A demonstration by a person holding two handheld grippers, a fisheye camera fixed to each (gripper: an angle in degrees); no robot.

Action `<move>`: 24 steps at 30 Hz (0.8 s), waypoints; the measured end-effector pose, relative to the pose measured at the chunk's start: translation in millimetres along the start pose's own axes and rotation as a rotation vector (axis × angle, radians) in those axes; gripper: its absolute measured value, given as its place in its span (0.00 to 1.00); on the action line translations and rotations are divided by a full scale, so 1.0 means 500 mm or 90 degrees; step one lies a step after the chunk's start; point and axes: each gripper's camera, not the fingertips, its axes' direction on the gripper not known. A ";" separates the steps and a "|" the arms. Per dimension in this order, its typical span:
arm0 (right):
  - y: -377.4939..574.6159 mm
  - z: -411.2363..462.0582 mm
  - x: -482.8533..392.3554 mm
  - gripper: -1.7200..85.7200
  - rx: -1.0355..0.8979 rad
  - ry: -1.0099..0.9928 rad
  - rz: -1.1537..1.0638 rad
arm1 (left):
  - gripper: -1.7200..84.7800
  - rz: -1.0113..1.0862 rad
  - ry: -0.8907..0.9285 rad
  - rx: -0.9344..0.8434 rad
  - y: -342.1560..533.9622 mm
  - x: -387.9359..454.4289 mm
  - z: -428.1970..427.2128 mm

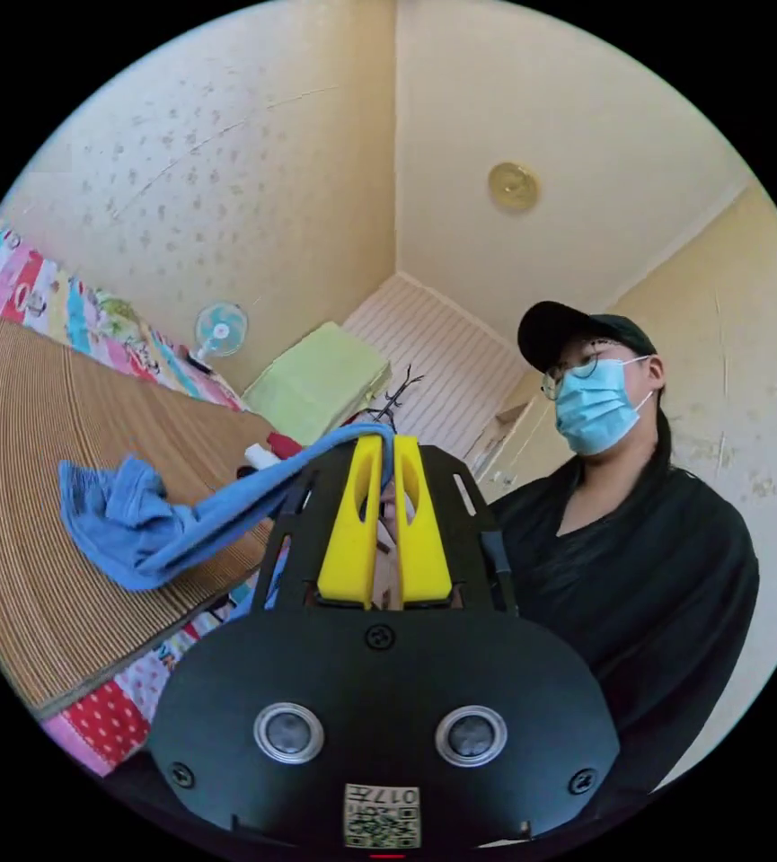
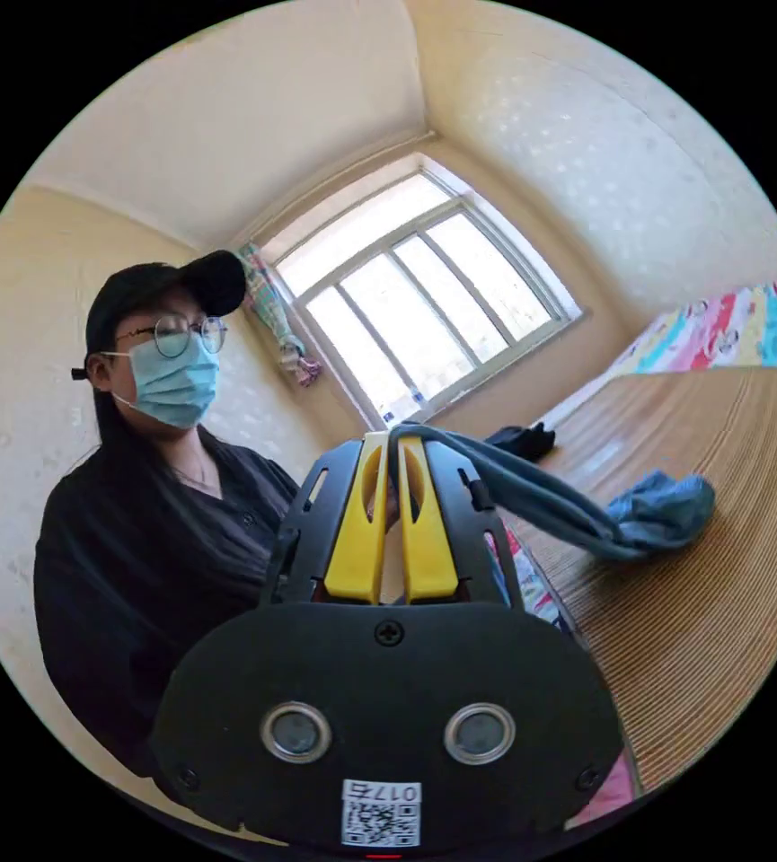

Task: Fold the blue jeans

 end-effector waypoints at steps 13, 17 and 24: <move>-0.369 -0.022 -0.307 0.04 0.061 0.252 -0.188 | 0.02 -0.060 -0.238 -0.002 -0.293 -0.082 0.073; -0.422 -0.008 -0.100 0.03 0.037 0.386 -0.026 | 0.02 -0.149 -0.248 -0.011 -0.320 -0.244 0.076; -0.456 0.071 0.064 0.04 -0.016 0.530 0.007 | 0.03 -0.211 -0.392 -0.182 -0.197 -0.423 0.083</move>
